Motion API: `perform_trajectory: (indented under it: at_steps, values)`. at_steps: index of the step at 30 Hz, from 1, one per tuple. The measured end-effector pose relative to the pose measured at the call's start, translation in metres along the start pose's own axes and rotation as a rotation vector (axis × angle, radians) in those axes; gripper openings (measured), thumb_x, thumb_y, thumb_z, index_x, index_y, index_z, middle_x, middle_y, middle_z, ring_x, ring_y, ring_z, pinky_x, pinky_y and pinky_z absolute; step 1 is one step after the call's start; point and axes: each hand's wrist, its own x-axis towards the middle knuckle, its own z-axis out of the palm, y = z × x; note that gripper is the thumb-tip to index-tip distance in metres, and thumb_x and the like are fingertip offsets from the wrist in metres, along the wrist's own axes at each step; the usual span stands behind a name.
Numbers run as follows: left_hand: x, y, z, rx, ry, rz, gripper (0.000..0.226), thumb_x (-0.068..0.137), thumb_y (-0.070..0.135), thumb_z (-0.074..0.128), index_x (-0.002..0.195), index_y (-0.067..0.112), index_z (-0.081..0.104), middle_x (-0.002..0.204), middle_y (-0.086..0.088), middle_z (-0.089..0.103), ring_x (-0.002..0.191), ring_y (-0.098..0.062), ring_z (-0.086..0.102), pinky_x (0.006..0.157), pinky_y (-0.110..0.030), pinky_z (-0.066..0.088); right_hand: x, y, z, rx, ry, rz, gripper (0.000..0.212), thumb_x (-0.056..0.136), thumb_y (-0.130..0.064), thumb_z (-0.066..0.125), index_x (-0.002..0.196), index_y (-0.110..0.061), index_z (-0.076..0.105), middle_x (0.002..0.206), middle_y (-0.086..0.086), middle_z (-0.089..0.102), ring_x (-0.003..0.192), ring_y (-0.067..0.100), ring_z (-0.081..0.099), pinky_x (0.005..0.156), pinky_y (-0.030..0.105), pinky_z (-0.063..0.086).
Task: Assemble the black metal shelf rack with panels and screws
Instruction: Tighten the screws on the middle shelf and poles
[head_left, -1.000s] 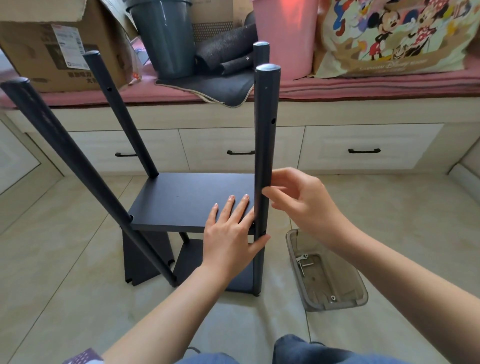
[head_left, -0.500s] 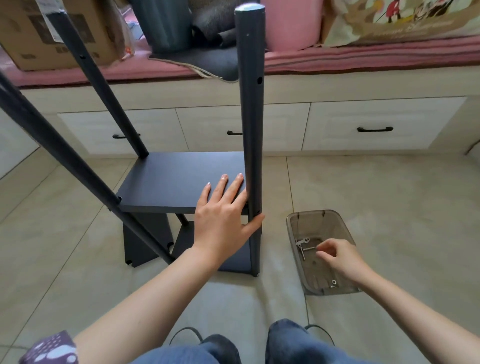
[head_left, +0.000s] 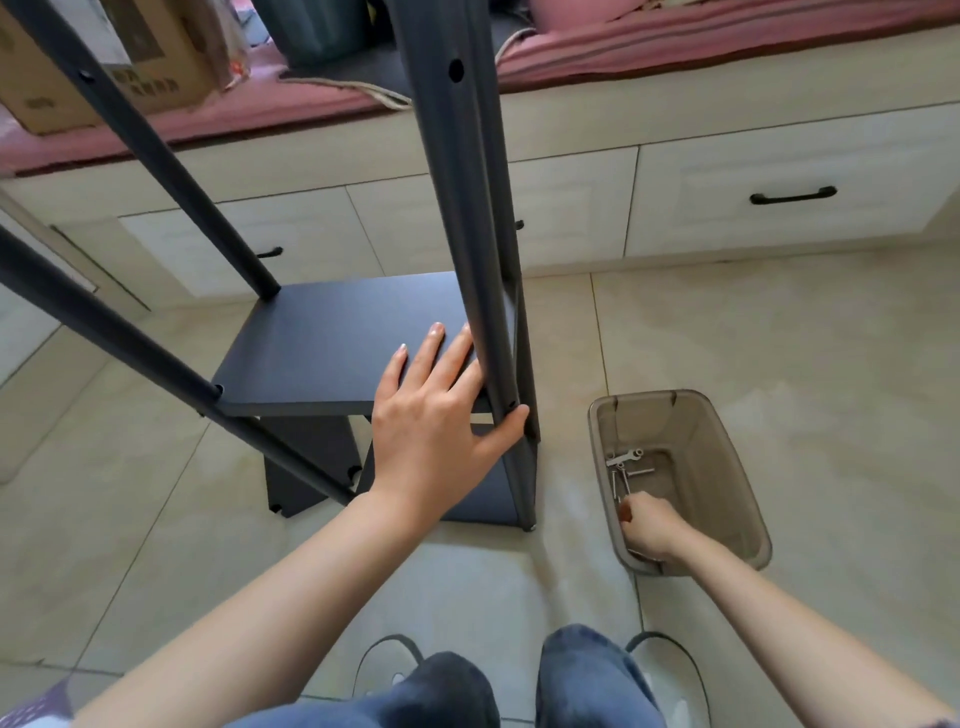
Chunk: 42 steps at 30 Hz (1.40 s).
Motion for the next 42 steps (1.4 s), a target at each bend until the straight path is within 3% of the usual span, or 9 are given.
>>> perform_trajectory:
  at_steps: [7, 12, 14, 18, 23, 31, 36, 39, 42]
  values:
    - [0.0, 0.002, -0.001, -0.013, 0.016, 0.007, 0.057, 0.09, 0.056, 0.054, 0.135, 0.023, 0.064, 0.144, 0.002, 0.057, 0.142, -0.028, 0.045, 0.116, -0.05, 0.033, -0.013, -0.022, 0.022, 0.068, -0.085, -0.052, 0.023, 0.087, -0.008, 0.052, 0.104, -0.006, 0.069, 0.107, 0.014, 0.07, 0.104, 0.031, 0.065, 0.076, 0.025, 0.047]
    - [0.0, 0.002, -0.003, -0.017, 0.005, 0.011, 0.057, 0.089, 0.055, 0.058, 0.135, 0.023, 0.064, 0.145, 0.001, 0.057, 0.142, -0.028, 0.045, 0.116, -0.05, 0.033, -0.013, -0.042, 0.033, 0.182, -0.21, -0.052, 0.02, 0.085, -0.003, 0.054, 0.098, -0.006, 0.07, 0.079, 0.013, 0.072, 0.074, 0.027, 0.073, 0.069, 0.034, 0.062]
    - [0.0, 0.002, -0.003, -0.019, -0.001, 0.006, 0.056, 0.089, 0.055, 0.059, 0.135, 0.023, 0.064, 0.145, 0.002, 0.057, 0.143, -0.027, 0.044, 0.117, -0.049, 0.032, -0.006, -0.047, 0.026, 0.206, -0.138, -0.05, 0.019, 0.088, -0.001, 0.053, 0.097, -0.001, 0.069, 0.09, 0.018, 0.074, 0.081, 0.032, 0.073, 0.074, 0.04, 0.061]
    - [0.0, 0.003, -0.002, -0.02, 0.014, 0.01, 0.055, 0.089, 0.053, 0.059, 0.134, 0.022, 0.065, 0.143, 0.001, 0.059, 0.142, -0.027, 0.045, 0.116, -0.049, 0.034, 0.013, -0.04, 0.011, 0.035, 0.087, -0.056, 0.02, 0.094, -0.007, 0.049, 0.109, -0.003, 0.061, 0.117, 0.019, 0.063, 0.107, 0.037, 0.062, 0.086, 0.035, 0.048]
    - [-0.001, 0.001, 0.001, -0.029, 0.069, 0.041, 0.054, 0.09, 0.054, 0.056, 0.131, 0.021, 0.067, 0.142, 0.0, 0.06, 0.139, -0.028, 0.049, 0.114, -0.05, 0.036, 0.033, -0.031, 0.019, -0.16, 0.035, -0.126, 0.04, 0.099, -0.006, 0.041, 0.139, -0.006, 0.042, 0.146, 0.021, 0.038, 0.125, 0.04, 0.05, 0.103, 0.041, 0.042]
    - [0.0, 0.001, 0.001, -0.038, 0.073, 0.038, 0.053, 0.089, 0.053, 0.057, 0.13, 0.021, 0.068, 0.141, 0.0, 0.06, 0.137, -0.028, 0.051, 0.112, -0.052, 0.038, 0.042, -0.025, 0.03, -0.367, 0.023, -0.186, 0.043, 0.101, -0.017, 0.041, 0.144, -0.018, 0.035, 0.135, 0.019, 0.041, 0.118, 0.04, 0.052, 0.094, 0.044, 0.048]
    - [0.0, 0.0, -0.001, -0.036, 0.038, 0.031, 0.056, 0.089, 0.055, 0.054, 0.134, 0.023, 0.065, 0.145, 0.002, 0.057, 0.141, -0.027, 0.046, 0.115, -0.049, 0.035, 0.036, -0.019, 0.037, -0.432, 0.018, -0.118, 0.043, 0.099, 0.0, 0.033, 0.142, -0.003, 0.035, 0.136, 0.024, 0.051, 0.121, 0.04, 0.055, 0.097, 0.043, 0.046]
    - [0.0, 0.0, -0.001, -0.032, 0.016, 0.028, 0.058, 0.09, 0.056, 0.054, 0.137, 0.024, 0.062, 0.146, 0.002, 0.056, 0.142, -0.026, 0.044, 0.117, -0.049, 0.033, 0.026, -0.02, 0.034, -0.411, 0.005, -0.055, 0.042, 0.098, -0.001, 0.043, 0.14, 0.0, 0.042, 0.135, 0.021, 0.055, 0.122, 0.037, 0.058, 0.096, 0.041, 0.048]
    - [0.0, -0.002, -0.002, -0.036, -0.006, 0.027, 0.059, 0.09, 0.057, 0.055, 0.139, 0.024, 0.06, 0.147, 0.001, 0.055, 0.143, -0.027, 0.043, 0.117, -0.049, 0.033, 0.012, -0.027, 0.022, -0.258, 0.036, -0.059, 0.028, 0.097, -0.013, 0.054, 0.124, -0.004, 0.052, 0.126, 0.018, 0.059, 0.114, 0.035, 0.06, 0.088, 0.037, 0.049]
